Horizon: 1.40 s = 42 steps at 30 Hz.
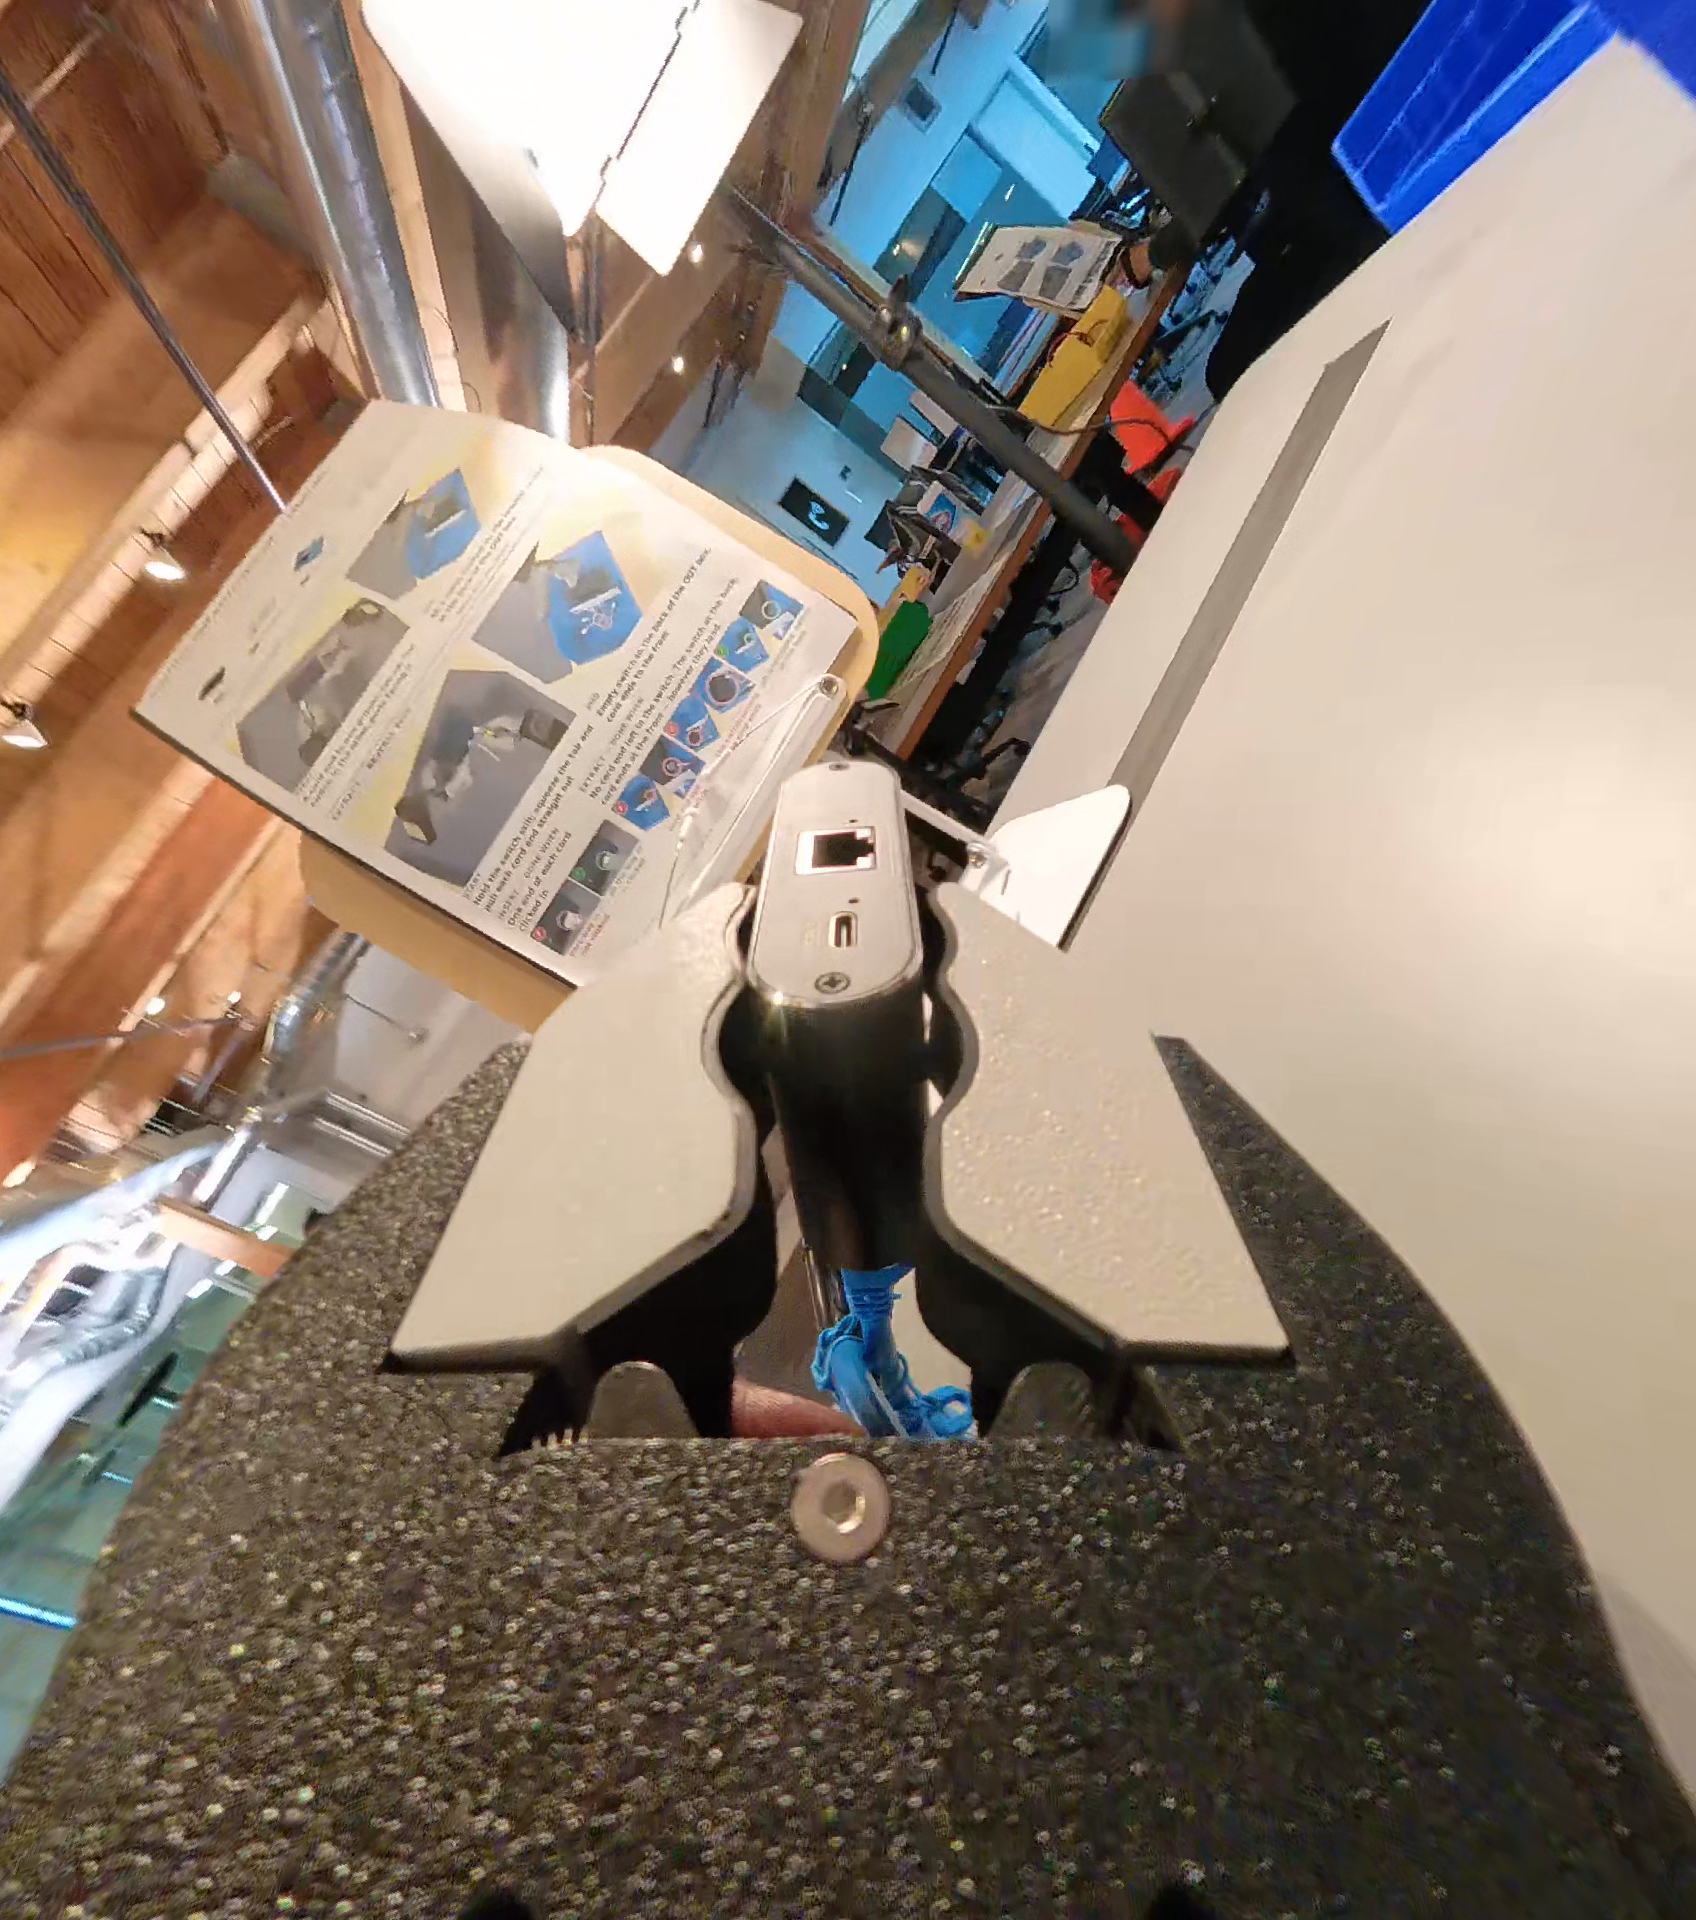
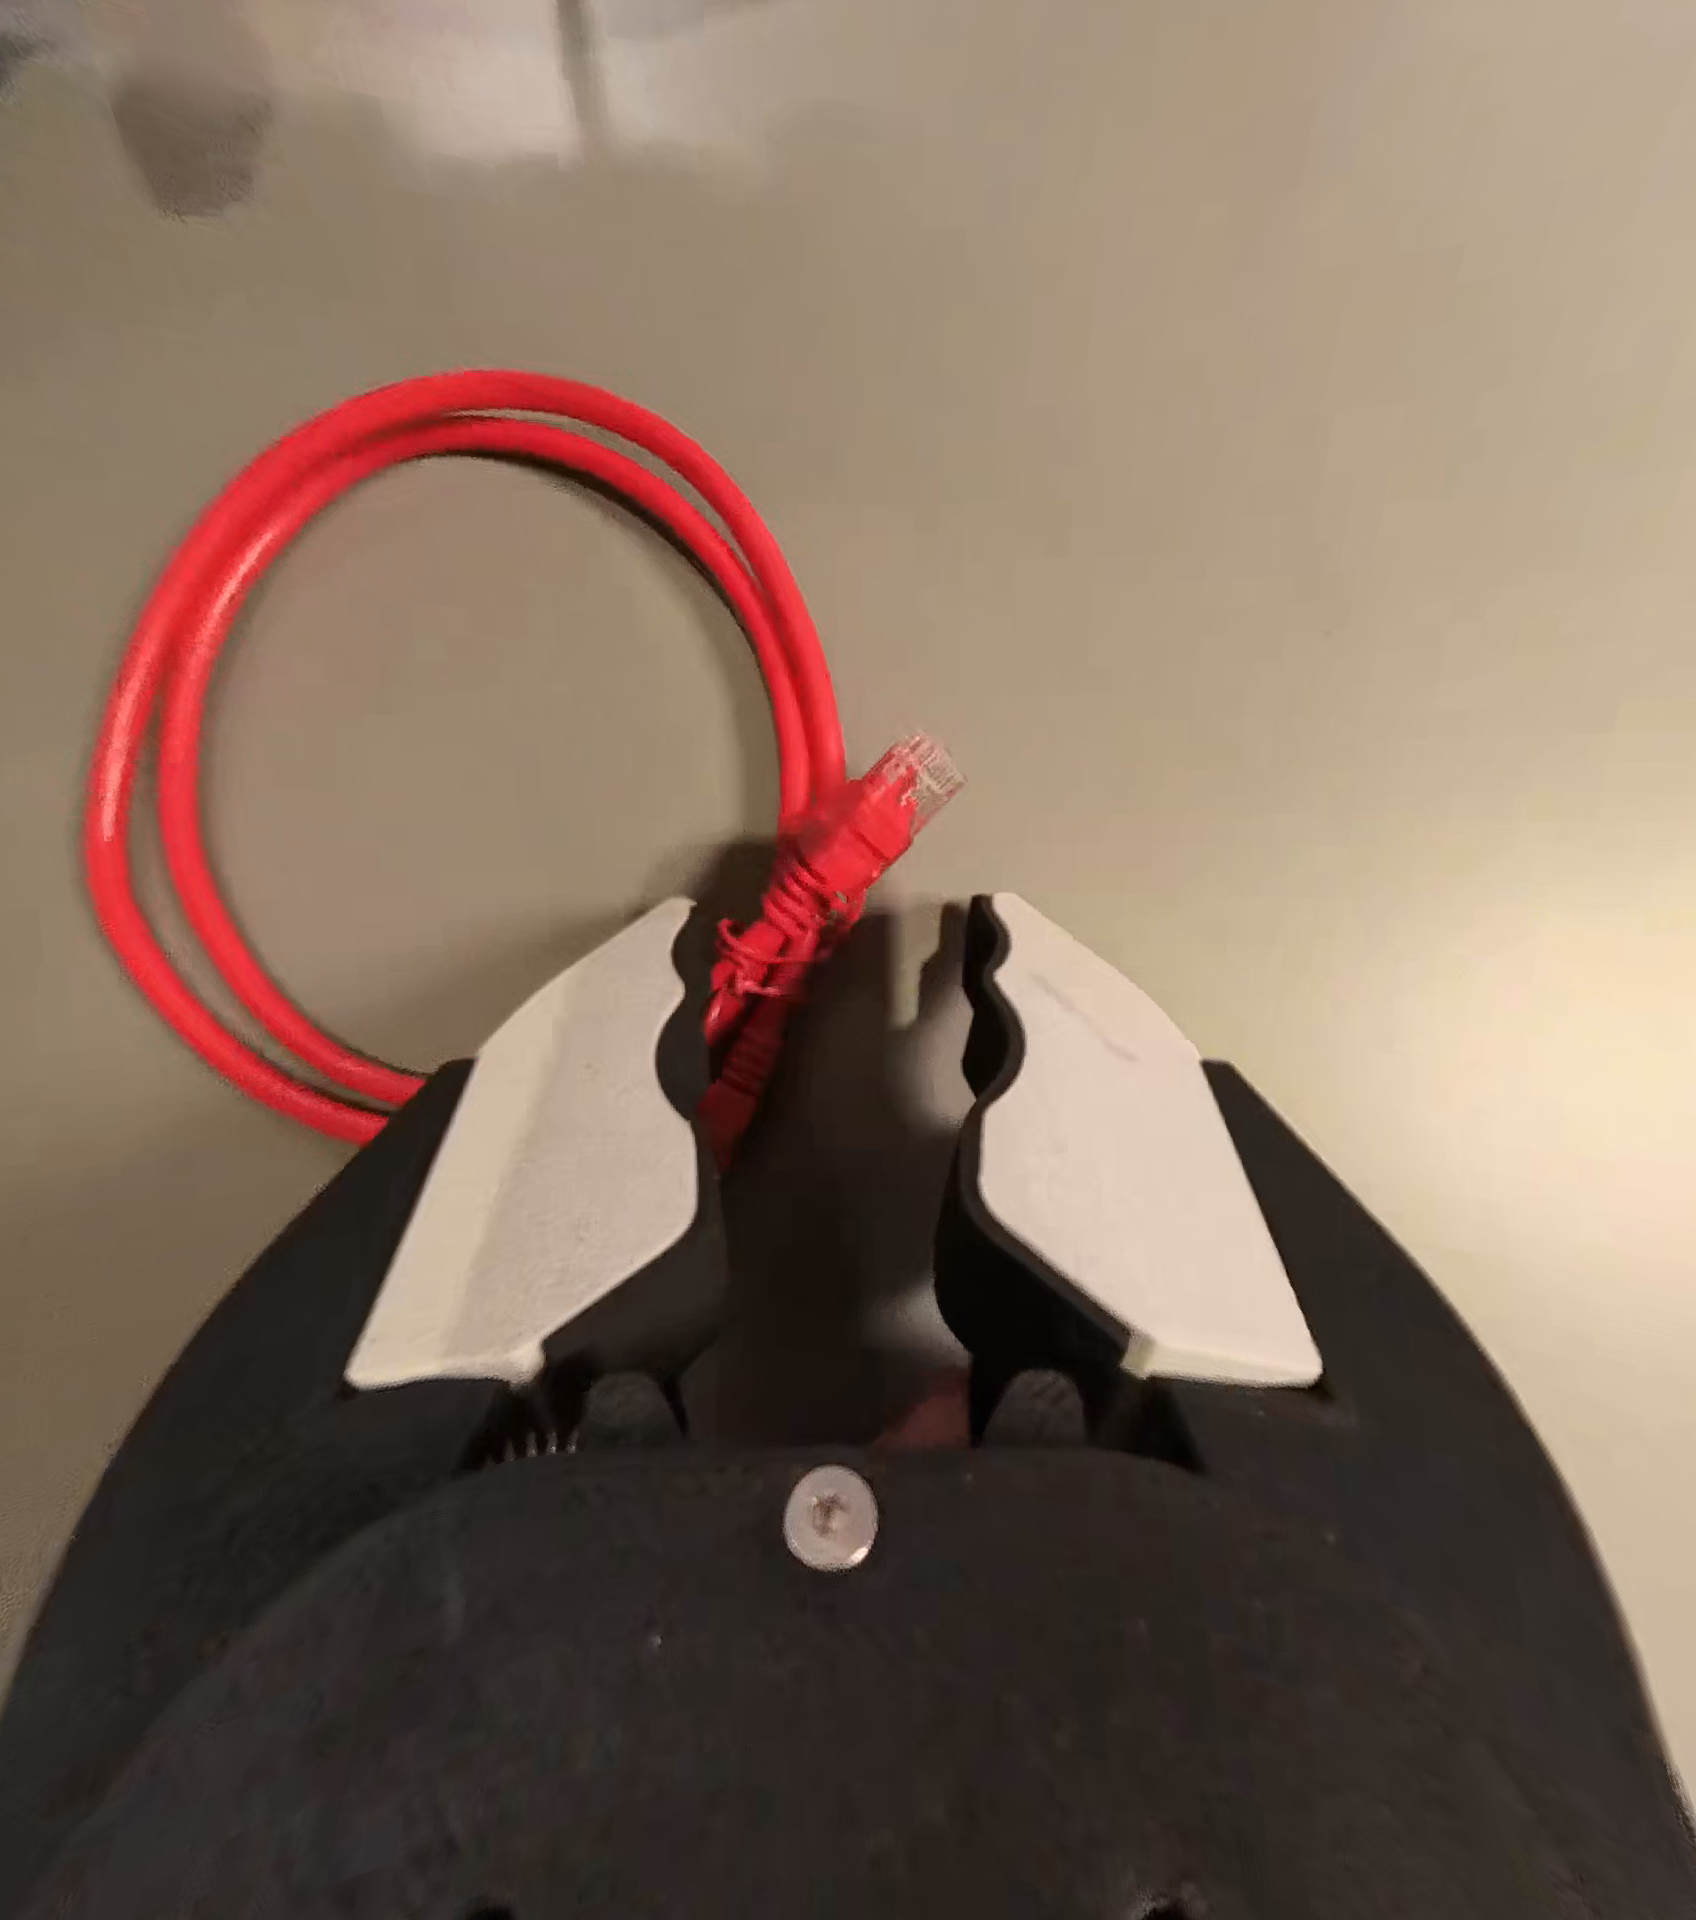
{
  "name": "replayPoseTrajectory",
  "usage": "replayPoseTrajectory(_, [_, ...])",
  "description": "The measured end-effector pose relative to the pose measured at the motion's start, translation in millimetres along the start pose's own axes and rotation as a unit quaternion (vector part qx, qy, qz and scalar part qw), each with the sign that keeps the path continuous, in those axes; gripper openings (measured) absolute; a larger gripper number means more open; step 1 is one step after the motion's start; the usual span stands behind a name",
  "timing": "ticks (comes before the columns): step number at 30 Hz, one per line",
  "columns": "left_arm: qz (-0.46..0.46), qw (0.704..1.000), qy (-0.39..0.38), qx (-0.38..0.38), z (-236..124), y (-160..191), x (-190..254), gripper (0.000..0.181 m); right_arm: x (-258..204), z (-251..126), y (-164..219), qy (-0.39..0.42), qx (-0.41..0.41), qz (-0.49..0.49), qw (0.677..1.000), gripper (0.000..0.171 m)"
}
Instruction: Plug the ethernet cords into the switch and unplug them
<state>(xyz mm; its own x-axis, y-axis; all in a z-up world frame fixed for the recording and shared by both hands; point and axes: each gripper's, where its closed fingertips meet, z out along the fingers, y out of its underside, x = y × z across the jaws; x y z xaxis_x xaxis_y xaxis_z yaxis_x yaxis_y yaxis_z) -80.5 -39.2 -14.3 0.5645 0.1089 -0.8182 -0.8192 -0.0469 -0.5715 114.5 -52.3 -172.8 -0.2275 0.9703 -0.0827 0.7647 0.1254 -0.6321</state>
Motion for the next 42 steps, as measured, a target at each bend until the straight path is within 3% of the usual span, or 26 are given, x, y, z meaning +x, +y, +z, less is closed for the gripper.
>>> replayPoseTrajectory(1, [0.007, 1.0, -0.002, 0.004, 2.9, 4.3, 3.8, 0.028, 0.9, 2.0, -1.5, 0.002, -0.009, -0.01, 1.0, 0.044])
replayPoseTrajectory(3, [0.024, 1.0, -0.006, 0.008, 4.7, 13.8, 13.7, 0.028, -0.9, 4.9, -5.0, -0.014, -0.022, -0.03, 0.999, 0.026])
replayPoseTrajectory(7, [0.075, 0.997, 0.031, 0.002, 0.0, 26.4, 41.6, 0.029, 20.0, 10.6, -18.7, 0.006, -0.032, -0.083, 0.996, 0.022])
replayPoseTrajectory(14, [0.023, 0.999, 0.045, 0.008, -7.2, 28.6, 48.7, 0.028, 24.3, 22.5, -53.6, -0.084, -0.007, -0.241, 0.967, 0.023])
replayPoseTrajectory(17, [0.015, 0.998, 0.054, 0.004, -7.1, 31.6, 54.2, 0.028, 21.9, 35.3, -64.4, -0.111, 0.036, -0.202, 0.972, 0.026])
replayPoseTrajectory(19, [0.02, 0.998, 0.061, -0.002, -5.9, 32.4, 58.2, 0.028, 18.7, 42.2, -55.5, -0.133, 0.023, -0.173, 0.976, 0.038])
replayPoseTrajectory(22, [0.032, 0.997, 0.07, -0.008, -4.6, 33.1, 64.5, 0.028, 25.0, 43.4, -59.4, -0.091, 0.049, -0.164, 0.981, 0.039])
replayPoseTrajectory(25, [0.054, 0.995, 0.08, -0.014, -3.9, 32.3, 71.4, 0.028, 23.8, 44.1, -58.4, -0.061, 0.052, -0.196, 0.977, 0.023])
replayPoseTrajectory(42, [0.238, 0.951, 0.168, -0.102, -6.5, 40.5, 123.3, 0.028, 29.0, 37.5, -83.3, 0.043, 0.124, -0.227, 0.965, 0.017])
